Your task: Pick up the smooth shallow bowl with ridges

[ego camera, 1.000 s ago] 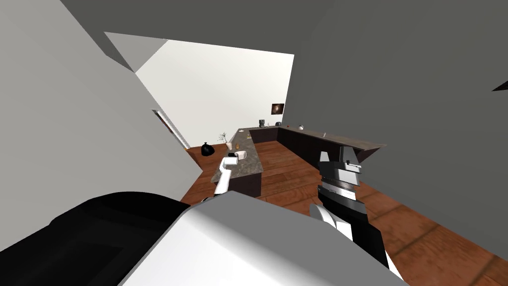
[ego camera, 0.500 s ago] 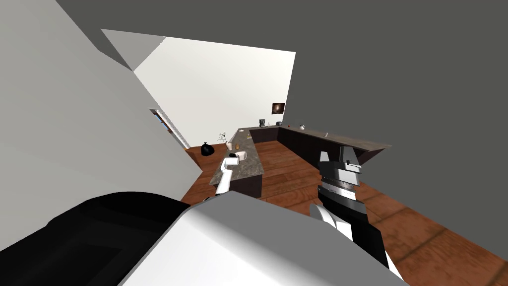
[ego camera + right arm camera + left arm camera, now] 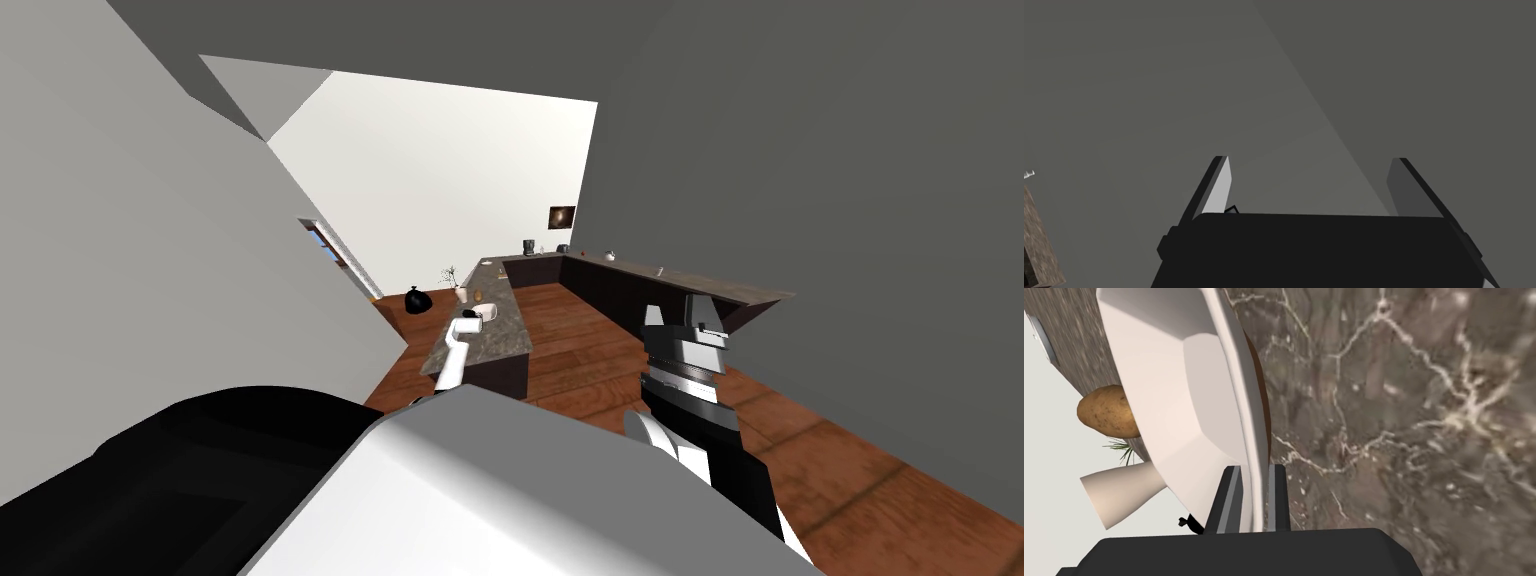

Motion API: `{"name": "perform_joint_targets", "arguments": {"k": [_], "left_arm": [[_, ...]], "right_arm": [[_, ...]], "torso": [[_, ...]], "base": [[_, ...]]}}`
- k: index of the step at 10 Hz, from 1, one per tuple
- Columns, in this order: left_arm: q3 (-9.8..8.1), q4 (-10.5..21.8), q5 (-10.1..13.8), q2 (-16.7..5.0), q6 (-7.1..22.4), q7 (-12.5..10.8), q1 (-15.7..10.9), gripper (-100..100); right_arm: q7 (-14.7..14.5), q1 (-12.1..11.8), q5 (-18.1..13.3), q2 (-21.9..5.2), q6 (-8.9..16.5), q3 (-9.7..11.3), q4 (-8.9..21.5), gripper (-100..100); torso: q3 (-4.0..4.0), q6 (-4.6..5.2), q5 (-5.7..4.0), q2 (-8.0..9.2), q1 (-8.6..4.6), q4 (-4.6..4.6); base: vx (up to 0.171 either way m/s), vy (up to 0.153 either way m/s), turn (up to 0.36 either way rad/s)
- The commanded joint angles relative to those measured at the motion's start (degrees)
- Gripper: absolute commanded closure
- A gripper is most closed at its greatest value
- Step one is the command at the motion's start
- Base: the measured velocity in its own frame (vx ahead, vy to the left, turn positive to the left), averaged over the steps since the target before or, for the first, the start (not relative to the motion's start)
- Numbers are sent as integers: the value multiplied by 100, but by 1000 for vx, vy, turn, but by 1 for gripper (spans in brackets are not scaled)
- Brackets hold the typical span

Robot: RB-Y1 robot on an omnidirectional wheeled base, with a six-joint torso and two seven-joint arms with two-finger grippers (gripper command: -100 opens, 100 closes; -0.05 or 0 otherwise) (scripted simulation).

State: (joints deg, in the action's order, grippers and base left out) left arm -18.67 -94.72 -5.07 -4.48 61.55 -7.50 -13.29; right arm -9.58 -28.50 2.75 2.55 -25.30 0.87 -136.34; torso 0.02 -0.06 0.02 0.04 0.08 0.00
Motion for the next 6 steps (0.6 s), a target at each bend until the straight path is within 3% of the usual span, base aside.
{"name": "perform_joint_targets", "arguments": {"k": [1, 2, 3, 4, 5, 6], "left_arm": [[0, 0, 0, 0, 0, 0, 0, 100], [0, 2, 0, 1, 1, 0, 2, 100], [0, 3, 0, 1, 2, 0, 3, 0], [-9, -175, 1, 8, 171, 12, 3, 100], [-5, -91, 2, 6, 73, 6, 11, 100], [-6, -105, 3, 7, 95, 8, 12, 0]], "right_arm": [[0, 0, 0, 0, 0, 0, 0, 0], [0, 0, 0, 0, 0, 0, 0, 0], [0, 0, 0, 0, 0, 0, 0, 0], [0, 0, 0, 0, 0, 0, 0, 0], [0, 0, 0, 0, 0, 0, 0, 0], [0, 0, 0, 0, 0, 0, 0, 0]], "torso": [[0, 0, 0, 0, 0, 0], [2, 0, -1, 1, -1, 2], [3, 0, -2, 3, -1, 3], [4, 0, -3, 4, -2, 4], [12, 0, -5, 18, -8, 8], [13, 0, -5, 18, -8, 9]], "base": [[0, 0, 0], [0, 0, 0], [0, 0, 0], [-39, -12, -20], [-24, -7, -5], [0, 0, 0]]}}
